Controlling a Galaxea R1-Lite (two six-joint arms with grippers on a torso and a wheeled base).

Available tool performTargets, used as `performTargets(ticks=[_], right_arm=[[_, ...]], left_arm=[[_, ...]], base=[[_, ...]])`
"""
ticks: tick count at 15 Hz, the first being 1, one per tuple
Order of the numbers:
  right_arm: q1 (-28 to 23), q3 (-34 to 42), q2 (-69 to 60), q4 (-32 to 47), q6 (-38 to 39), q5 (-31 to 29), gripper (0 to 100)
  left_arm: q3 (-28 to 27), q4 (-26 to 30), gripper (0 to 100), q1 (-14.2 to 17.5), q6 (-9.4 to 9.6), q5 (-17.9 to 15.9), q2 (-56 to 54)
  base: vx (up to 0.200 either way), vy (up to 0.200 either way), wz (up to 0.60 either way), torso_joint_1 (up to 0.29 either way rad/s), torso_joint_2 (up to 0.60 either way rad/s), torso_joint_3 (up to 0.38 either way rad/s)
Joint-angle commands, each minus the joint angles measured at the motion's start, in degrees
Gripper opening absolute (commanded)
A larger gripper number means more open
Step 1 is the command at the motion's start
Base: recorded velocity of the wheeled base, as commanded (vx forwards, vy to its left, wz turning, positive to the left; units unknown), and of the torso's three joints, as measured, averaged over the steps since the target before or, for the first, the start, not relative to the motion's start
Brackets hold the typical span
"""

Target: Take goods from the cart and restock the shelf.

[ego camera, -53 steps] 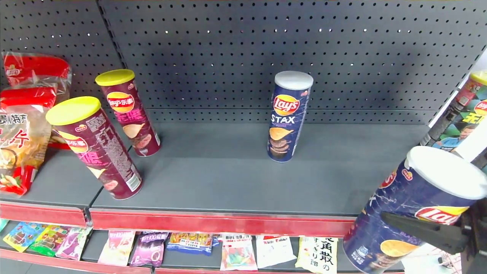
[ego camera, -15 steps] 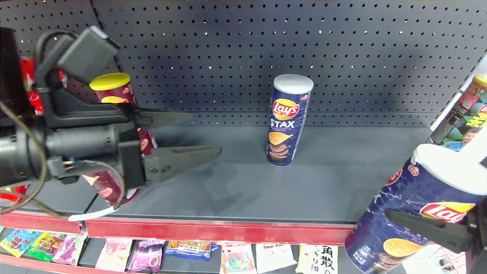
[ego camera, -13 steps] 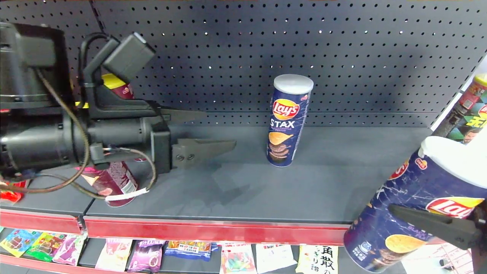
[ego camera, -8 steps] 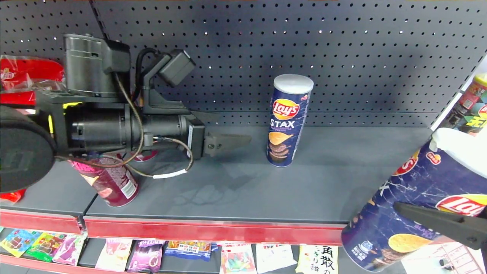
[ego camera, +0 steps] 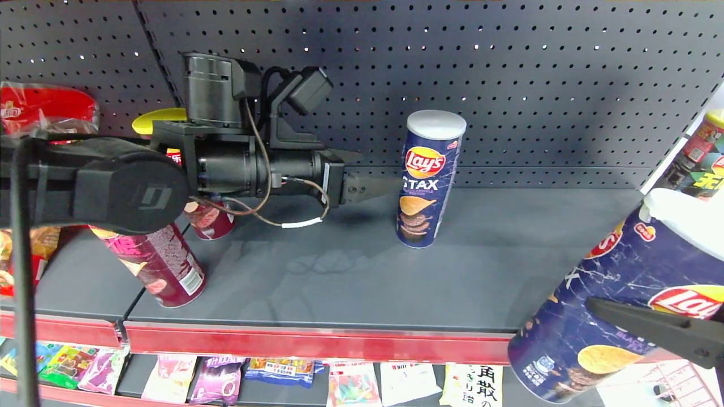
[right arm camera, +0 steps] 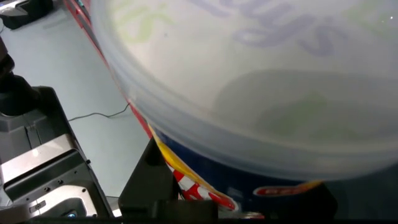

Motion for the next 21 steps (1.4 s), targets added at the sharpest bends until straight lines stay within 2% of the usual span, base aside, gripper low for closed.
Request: performTargets(ticks=[1, 4, 8, 11, 20, 21], right_arm=[[0.0, 0.0, 0.0, 0.0, 0.0, 0.0, 0], [0.0, -0.1, 0.1, 0.0, 0.0, 0.0, 0], [-0.1, -0.4, 0.0, 0.1, 0.0, -0.1, 0], [-0.1, -0.4, 0.0, 0.1, 0.0, -0.1, 0], [-0.1, -0.2, -0.3, 0.1, 0.0, -0.8, 0], [-0.1, -0.2, -0.3, 0.1, 0.0, -0.8, 0]], left_arm=[[-2.3, 0.0, 100, -0.1, 0.04, -0.7, 2.6], [-5.3, 0.0, 100, -0.2, 0.21, -1.3, 5.3], [-8.6, 0.1, 100, -0.4, 2.06, -1.1, 9.3], [-11.5, 0.2, 100, -2.1, 2.06, -1.3, 11.8], [-17.9, 0.0, 100, -3.5, 1.97, -0.9, 16.5], [-18.4, 0.0, 0, -3.9, 1.97, -0.9, 16.7]], base=[[0.000, 0.000, 0.00, 0.000, 0.00, 0.000], [0.000, 0.000, 0.00, 0.000, 0.00, 0.000], [0.000, 0.000, 0.00, 0.000, 0.00, 0.000], [0.000, 0.000, 0.00, 0.000, 0.00, 0.000], [0.000, 0.000, 0.00, 0.000, 0.00, 0.000], [0.000, 0.000, 0.00, 0.000, 0.00, 0.000]])
